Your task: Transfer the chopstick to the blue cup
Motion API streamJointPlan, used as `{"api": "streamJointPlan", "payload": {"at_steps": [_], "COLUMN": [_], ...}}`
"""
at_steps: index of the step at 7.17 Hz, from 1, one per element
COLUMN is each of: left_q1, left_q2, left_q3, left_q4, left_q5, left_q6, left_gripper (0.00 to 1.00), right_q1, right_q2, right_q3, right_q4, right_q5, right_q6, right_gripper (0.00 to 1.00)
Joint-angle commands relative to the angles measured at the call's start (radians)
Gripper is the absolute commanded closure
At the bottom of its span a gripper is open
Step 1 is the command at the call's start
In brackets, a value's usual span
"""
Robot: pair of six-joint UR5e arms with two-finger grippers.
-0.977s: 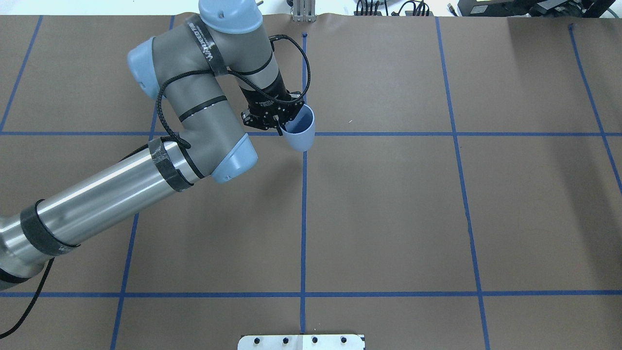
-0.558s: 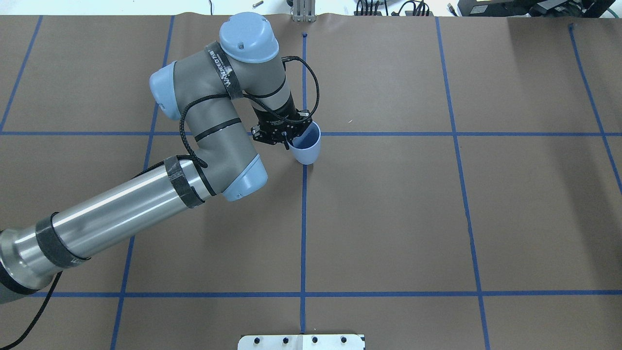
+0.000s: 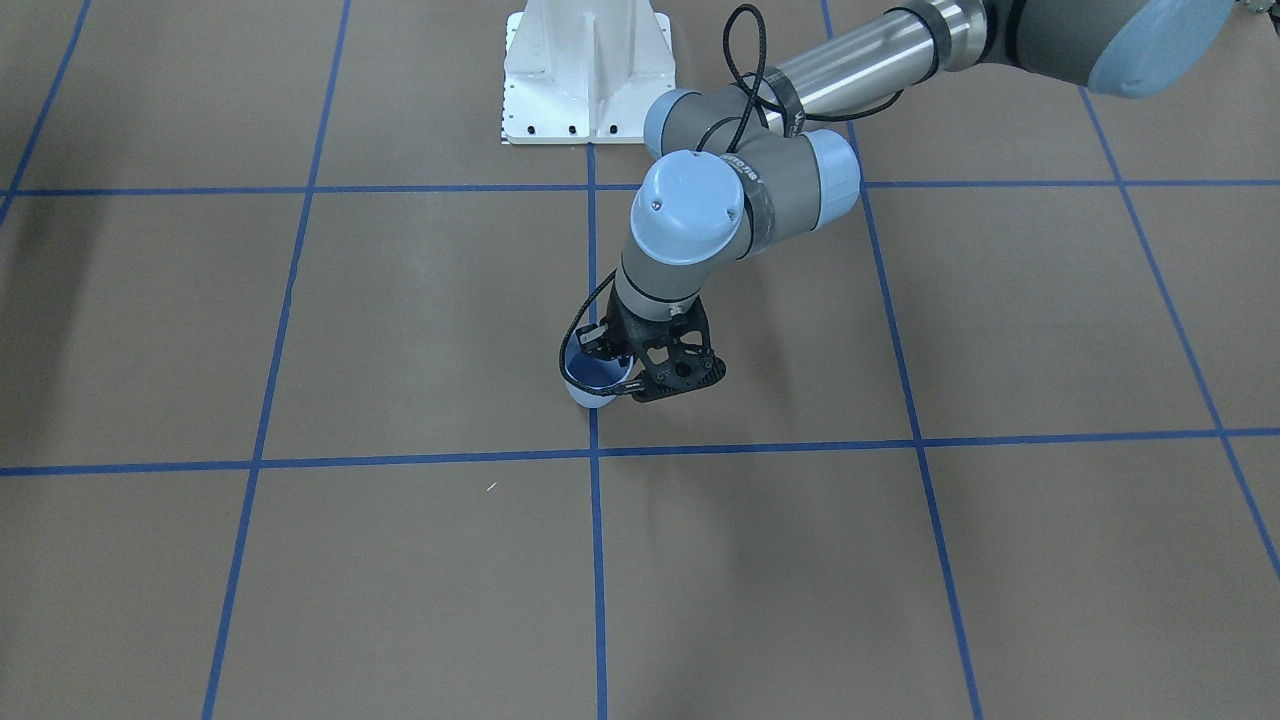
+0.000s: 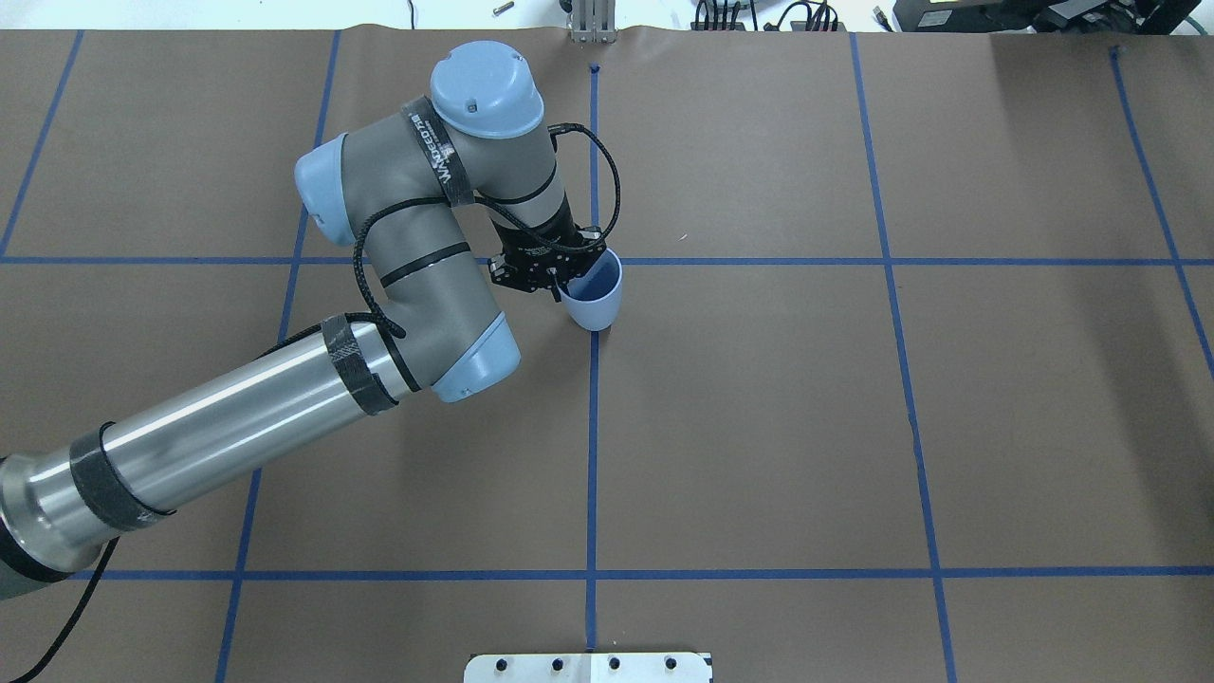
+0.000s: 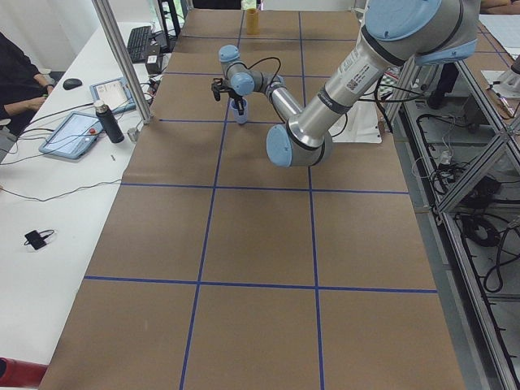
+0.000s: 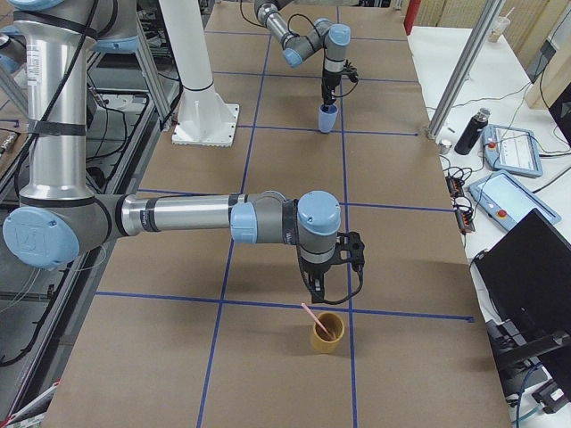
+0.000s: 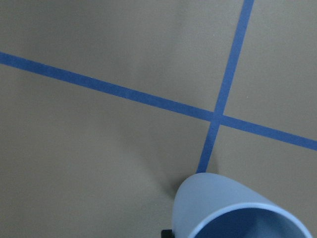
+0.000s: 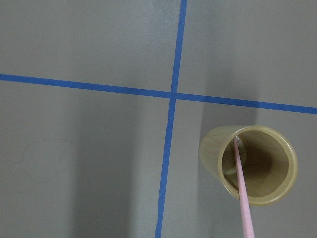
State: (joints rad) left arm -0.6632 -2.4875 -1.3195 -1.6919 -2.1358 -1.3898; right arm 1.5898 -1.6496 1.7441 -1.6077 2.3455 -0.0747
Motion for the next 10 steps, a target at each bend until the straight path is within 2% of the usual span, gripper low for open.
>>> {"api": "streamJointPlan", "payload": {"at_steps": [1,2,4,5,7,9,10], "left_q1": [-0.004,-0.010,-0.089,-0.143,-0.200,-0.208,-0.219], "left_q2": [0.001,0.002,0.101,0.154,0.183,0.197,0.215], "left_q3": [-0.009,-0.024,-0.186,-0.245,-0.286,-0.294,-0.309], "left_q4": [-0.032,-0.049,-0.042,-0.008,0.047,0.047,0.047], "left_q5": [0.000,0.002,-0.013,-0.054,-0.084,-0.084,-0.084], "left_q6": [0.003,0.000,0.003,0.017,0.122,0.126,0.129], "left_gripper": [0.02,0.02,0.01,0.02,0.02,0.02,0.02], "right_q1": [-0.004,-0.005,-0.004,-0.001,0.015,0.039,0.076], "right_q2": [0.005,0.014,0.017,0.014,0.020,0.065,0.133], "right_q3": [0.000,-0.003,0.000,-0.002,-0.029,-0.130,-0.238], "right_q4": [-0.001,-0.001,-0.001,-0.003,-0.006,-0.014,-0.068], "right_q5": [0.000,-0.002,-0.015,-0.015,-0.056,-0.042,0.013], "right_q6": [0.000,-0.002,-0.016,-0.017,-0.136,-0.129,-0.123], "right_gripper": [0.00,0.00,0.00,0.00,0.00,0.00,0.00]}}
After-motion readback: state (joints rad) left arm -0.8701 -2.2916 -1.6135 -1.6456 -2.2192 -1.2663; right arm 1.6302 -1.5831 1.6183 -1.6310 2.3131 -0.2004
